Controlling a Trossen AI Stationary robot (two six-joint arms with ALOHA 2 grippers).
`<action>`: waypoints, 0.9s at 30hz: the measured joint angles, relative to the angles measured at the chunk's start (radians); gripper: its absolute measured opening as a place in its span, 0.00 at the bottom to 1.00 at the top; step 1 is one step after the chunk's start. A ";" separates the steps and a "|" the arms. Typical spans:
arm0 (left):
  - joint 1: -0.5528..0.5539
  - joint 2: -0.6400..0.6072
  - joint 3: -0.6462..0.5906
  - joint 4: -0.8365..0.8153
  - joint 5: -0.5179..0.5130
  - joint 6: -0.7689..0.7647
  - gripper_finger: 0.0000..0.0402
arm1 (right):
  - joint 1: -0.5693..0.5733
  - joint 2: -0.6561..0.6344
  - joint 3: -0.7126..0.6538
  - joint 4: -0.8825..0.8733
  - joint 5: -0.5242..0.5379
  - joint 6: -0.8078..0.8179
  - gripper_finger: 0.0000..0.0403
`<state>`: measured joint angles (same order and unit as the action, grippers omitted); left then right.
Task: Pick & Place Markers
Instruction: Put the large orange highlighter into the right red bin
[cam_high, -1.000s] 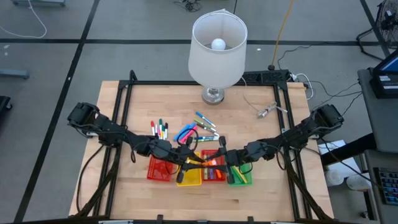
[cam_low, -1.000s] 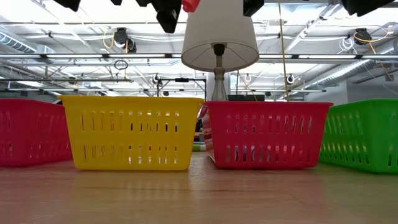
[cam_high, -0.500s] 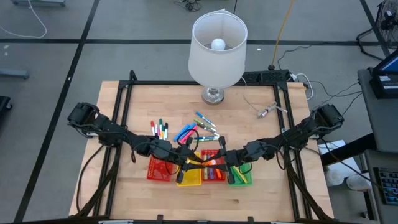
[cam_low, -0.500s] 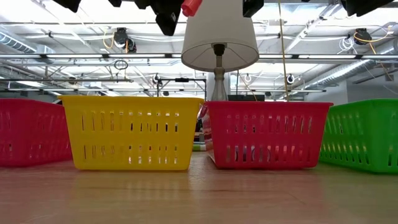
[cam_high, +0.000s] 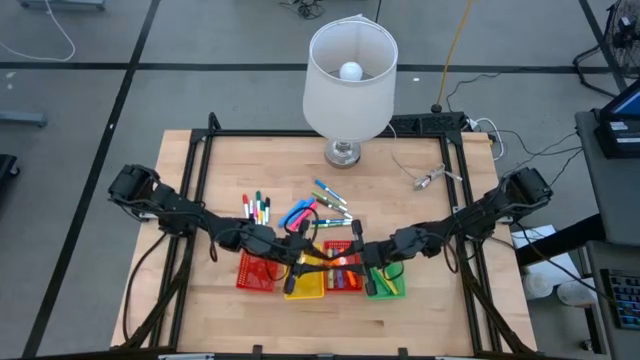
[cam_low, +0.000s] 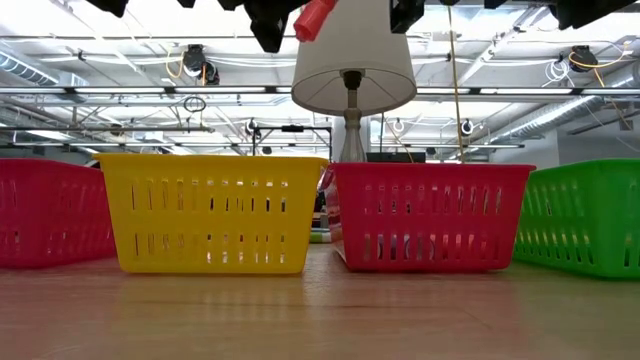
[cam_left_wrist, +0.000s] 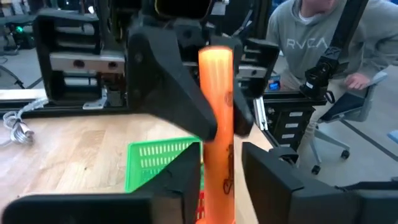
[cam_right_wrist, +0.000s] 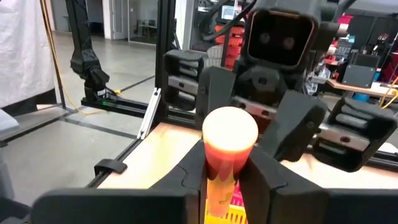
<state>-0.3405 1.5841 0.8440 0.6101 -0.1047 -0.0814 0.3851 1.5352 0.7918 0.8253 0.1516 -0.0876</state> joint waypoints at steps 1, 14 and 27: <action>0.000 0.000 0.000 0.000 -0.005 -0.005 0.33 | 0.000 0.000 0.000 -0.001 0.000 0.000 0.13; -0.072 -0.216 0.001 -0.185 -0.190 0.051 0.68 | 0.014 -0.054 0.000 -0.122 0.071 0.032 0.13; -0.182 -0.402 0.001 -0.451 -0.392 -0.029 0.75 | 0.111 -0.184 0.000 -0.505 0.132 0.295 0.13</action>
<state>-0.5221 1.1825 0.8452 0.1588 -0.4965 -0.1107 0.4961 1.3508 0.7918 0.3200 0.2841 0.2074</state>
